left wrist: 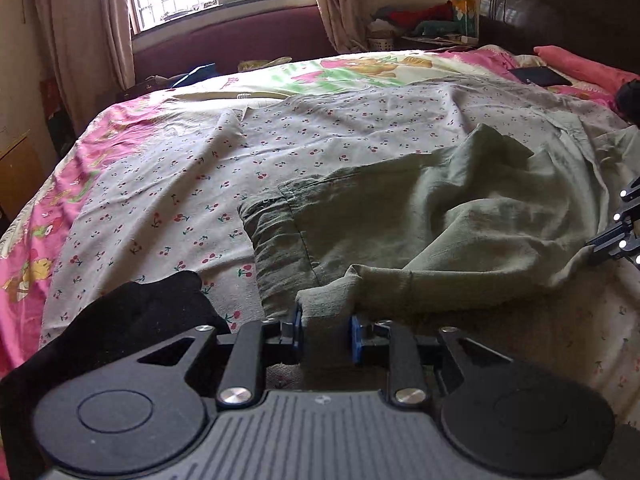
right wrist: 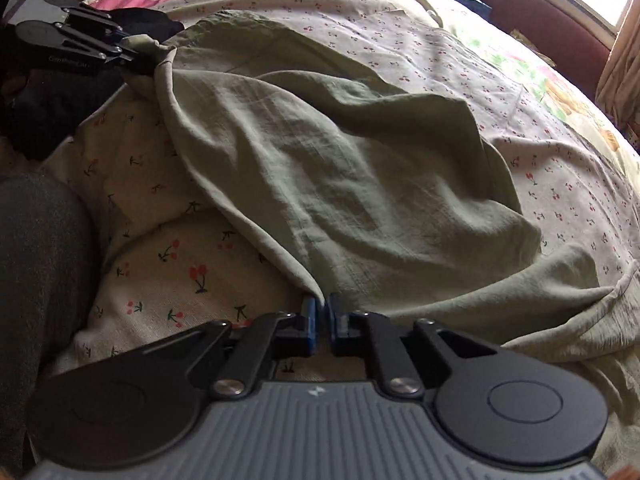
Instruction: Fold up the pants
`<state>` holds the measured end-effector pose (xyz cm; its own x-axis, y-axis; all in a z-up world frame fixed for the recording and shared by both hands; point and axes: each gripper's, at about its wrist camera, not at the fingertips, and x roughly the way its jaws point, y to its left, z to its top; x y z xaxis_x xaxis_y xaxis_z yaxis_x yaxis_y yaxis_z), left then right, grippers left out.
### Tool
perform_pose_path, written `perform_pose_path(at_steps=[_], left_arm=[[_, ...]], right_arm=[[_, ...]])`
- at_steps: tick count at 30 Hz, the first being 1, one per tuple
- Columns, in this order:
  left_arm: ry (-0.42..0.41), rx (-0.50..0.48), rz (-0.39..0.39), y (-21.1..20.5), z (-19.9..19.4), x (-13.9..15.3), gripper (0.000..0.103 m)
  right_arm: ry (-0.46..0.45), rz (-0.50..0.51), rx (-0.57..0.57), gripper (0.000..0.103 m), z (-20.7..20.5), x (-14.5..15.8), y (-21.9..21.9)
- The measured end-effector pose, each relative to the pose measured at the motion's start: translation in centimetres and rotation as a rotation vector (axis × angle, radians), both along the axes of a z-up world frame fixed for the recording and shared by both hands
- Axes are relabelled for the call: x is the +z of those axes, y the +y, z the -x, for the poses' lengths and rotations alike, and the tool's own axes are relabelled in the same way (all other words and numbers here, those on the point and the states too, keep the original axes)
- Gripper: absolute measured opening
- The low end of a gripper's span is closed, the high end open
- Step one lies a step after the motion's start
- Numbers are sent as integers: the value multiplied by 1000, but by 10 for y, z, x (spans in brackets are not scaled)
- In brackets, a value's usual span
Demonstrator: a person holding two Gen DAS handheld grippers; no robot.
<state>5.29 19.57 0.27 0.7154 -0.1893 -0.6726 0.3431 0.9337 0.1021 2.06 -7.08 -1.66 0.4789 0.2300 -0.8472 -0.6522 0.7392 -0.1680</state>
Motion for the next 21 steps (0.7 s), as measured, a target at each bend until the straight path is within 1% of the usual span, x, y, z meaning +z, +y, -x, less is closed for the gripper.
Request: perform_pose_path(at_steps=[2,4,5,6,8,9,11,12,14,17,18,19,21], left_arm=[[-17,-17,5,2,1,4,41],[-26,-39,1,3,2,6,41],[-26,-51,-2,3,0,6,42],[-25,-62,-8,3,-1,5,42],[-30,-80,-32,1,-4,6,42],[-29,-88,-35,2,-6,7,41],[-41,-100,-30,2,-11,15,39],[-67,-113,-41,0,-16,22,38],[-131,-139,-69,-3,-29,38,37],[-230,-144,-68,-4,-53,65,37],[-281,-141,-56,-4,-64,77,37],[-312,-138,-48,-4,-70,84,37],[-363,-138,-31,-2,-80,93,37]], right_arm=[[-33,-17,34,15,-1,11,9],[-69,-35,81,30,0,18,19],[-88,-51,117,33,-1,20,29],[-94,-68,141,36,-3,20,36],[-87,-87,166,36,-12,13,58],[-85,-78,176,30,-17,9,65],[-89,-24,196,9,-27,-1,81],[-92,-17,201,2,-32,1,84],[-145,-22,176,1,-45,18,82],[-248,-44,103,1,-76,68,72],[-297,-55,77,1,-84,85,68],[-376,-57,48,1,-92,104,65],[-502,-53,16,1,-98,128,63]])
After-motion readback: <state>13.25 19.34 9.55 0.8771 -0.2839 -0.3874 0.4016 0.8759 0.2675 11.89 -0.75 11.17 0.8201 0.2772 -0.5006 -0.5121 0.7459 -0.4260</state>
